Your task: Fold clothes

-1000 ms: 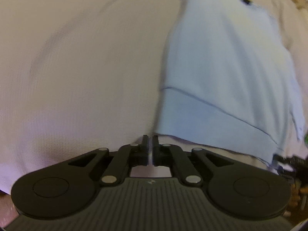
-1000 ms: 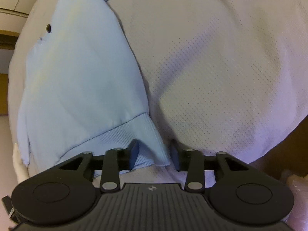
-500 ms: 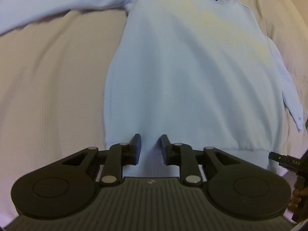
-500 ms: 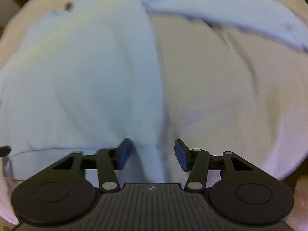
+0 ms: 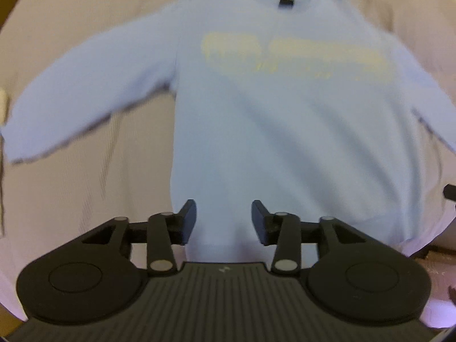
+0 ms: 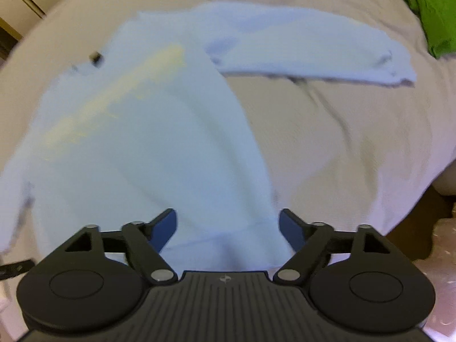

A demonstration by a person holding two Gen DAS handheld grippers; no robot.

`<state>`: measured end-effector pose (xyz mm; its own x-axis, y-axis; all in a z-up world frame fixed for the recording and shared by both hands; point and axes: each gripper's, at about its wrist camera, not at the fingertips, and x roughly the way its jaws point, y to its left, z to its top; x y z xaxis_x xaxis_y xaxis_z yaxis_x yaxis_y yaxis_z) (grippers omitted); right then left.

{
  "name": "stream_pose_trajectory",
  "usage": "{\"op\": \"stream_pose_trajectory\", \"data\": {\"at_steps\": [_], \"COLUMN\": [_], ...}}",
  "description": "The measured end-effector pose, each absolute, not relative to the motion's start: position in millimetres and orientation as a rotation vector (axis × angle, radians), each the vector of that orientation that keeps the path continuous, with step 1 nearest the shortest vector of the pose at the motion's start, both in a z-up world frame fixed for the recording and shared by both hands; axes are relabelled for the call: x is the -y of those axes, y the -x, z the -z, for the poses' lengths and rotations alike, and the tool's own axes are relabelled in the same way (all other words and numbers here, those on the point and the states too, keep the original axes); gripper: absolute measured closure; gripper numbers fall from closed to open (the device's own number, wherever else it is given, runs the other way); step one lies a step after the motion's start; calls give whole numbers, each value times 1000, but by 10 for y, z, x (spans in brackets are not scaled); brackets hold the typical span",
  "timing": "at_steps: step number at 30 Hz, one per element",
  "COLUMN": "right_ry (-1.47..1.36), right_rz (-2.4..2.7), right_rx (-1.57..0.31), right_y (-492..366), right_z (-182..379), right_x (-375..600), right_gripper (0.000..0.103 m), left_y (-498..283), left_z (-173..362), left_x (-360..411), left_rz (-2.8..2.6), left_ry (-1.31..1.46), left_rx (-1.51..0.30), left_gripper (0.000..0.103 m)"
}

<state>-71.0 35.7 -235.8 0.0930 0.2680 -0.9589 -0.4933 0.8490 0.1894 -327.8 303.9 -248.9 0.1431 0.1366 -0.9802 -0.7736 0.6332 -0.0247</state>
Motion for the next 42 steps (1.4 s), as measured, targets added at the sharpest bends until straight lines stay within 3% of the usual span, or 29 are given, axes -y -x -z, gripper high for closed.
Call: {"op": "stream_pose_trajectory", "data": {"at_steps": [6, 23, 42], "right_ry": [212, 254, 276], "right_rz": [-649, -780, -824], "right_rx": [-1299, -1214, -1182], "right_y": [678, 994, 1313], "right_z": [1993, 1349, 1142], "right_x": [-790, -62, 502], "right_gripper": [8, 3, 3], "left_y": [3298, 3451, 3555], "left_z": [2015, 1262, 975], "left_x": [-2805, -1899, -1122], "left_rz": [-759, -873, -844], "left_ry": [632, 632, 558], "left_rx": [-1235, -1112, -1102], "left_gripper": [56, 50, 43]}}
